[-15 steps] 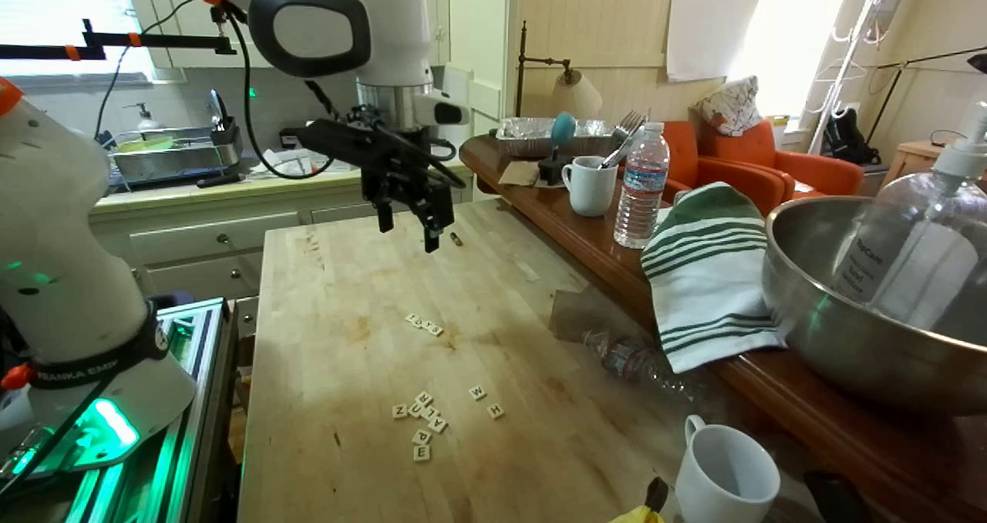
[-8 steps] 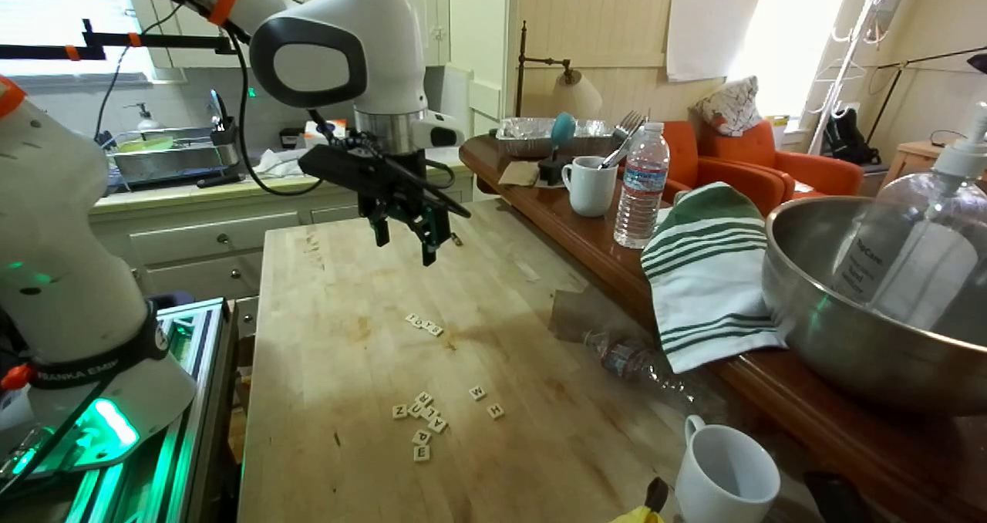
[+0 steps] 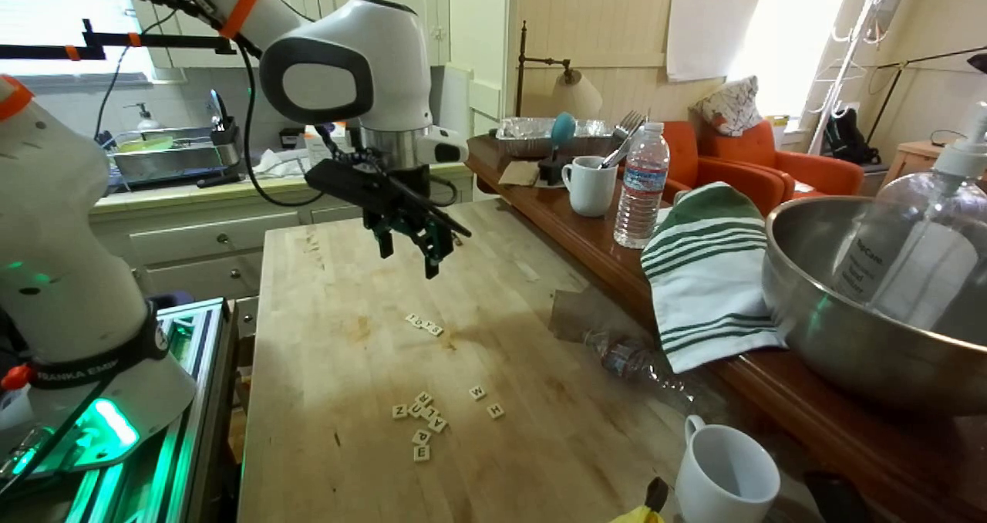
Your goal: Take two letter blocks out of the line and replace them with one letter block
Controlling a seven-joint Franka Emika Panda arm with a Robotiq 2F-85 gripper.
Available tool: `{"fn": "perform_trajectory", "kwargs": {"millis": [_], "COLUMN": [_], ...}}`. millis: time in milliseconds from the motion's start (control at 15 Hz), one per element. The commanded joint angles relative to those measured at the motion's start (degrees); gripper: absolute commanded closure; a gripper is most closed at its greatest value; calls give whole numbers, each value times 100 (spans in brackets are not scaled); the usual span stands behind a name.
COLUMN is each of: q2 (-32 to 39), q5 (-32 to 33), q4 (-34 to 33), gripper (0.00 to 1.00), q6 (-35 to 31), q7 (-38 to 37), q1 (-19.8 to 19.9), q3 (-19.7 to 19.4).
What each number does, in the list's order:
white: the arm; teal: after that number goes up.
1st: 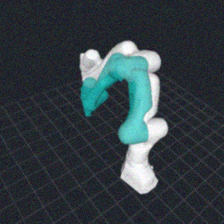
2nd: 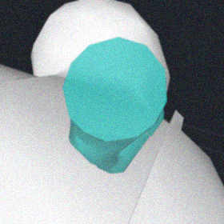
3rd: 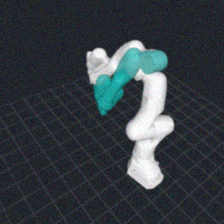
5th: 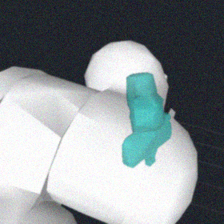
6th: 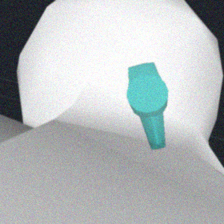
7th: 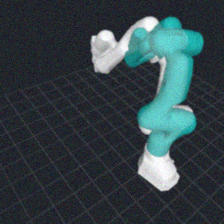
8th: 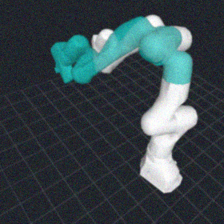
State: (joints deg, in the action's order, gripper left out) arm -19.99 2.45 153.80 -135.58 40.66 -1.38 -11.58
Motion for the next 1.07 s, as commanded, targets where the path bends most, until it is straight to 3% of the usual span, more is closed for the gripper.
{"fn": "perform_trajectory", "kwargs": {"millis": [0, 67, 133, 267, 800, 1000], "q2": [588, 707, 804, 996, 1557, 1766], "q5": [-62, -73, -91, -94, -839, -1043], "q4": [89, 105, 148, 192, 354, 368], "gripper": [0, 0, 25, 32, 95, 100], "q6": [-664, -779, -924, -1147, -2021, -2311], "q7": [-125, -144, -157, -282, -277, -239], "q1": [71, 74, 68, 85, -9, -3], "q3": [48, 58, 74, 125, 265, 390]}}
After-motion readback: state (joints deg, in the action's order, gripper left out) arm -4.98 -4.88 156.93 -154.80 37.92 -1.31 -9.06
